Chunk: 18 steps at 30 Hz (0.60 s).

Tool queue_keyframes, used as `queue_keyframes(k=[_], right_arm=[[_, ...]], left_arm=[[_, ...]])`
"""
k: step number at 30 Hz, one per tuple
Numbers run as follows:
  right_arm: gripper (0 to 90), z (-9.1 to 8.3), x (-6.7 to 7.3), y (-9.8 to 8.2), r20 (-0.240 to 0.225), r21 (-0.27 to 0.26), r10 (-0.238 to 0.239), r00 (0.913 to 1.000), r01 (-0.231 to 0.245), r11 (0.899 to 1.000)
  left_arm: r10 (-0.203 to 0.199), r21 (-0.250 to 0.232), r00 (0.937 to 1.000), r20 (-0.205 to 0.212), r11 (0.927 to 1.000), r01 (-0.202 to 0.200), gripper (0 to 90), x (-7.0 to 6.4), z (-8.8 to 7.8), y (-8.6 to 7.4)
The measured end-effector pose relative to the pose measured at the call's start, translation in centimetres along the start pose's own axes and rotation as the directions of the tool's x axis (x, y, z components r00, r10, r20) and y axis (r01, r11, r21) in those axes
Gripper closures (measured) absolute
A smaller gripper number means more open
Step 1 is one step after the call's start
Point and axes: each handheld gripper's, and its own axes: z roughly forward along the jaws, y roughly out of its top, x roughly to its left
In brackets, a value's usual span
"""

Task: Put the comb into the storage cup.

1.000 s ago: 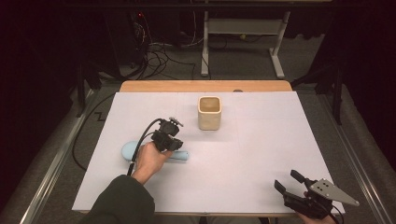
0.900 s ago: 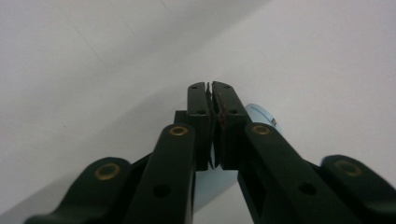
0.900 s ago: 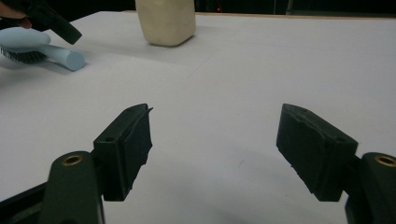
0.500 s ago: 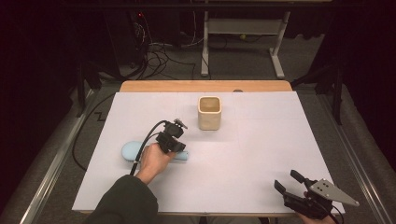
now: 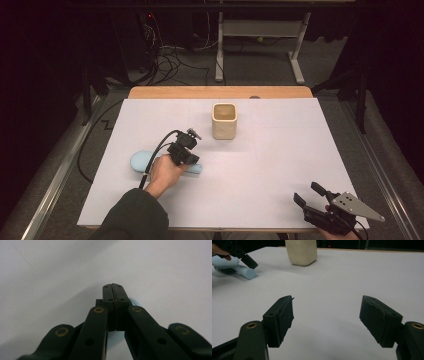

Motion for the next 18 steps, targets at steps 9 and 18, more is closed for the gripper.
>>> queue_keyframes(k=[9, 18], right_arm=[[27.8, 0.03, -0.03, 0.0, -0.001, 0.002, 0.007, 1.0, -0.007, 1.0], [27.9, -0.01, 0.0, 0.0, 0.002, 0.002, 0.004, 1.0, -0.004, 1.0]], left_arm=[[0.011, 0.017, 0.9999, 0.011, 0.9998, -0.011, 89.8, -0.33, -0.06, -0.29], [0.001, 0.017, 0.9995, 0.033, 0.9999, -0.002, 89.8, -0.43, -0.11, -1.01]])
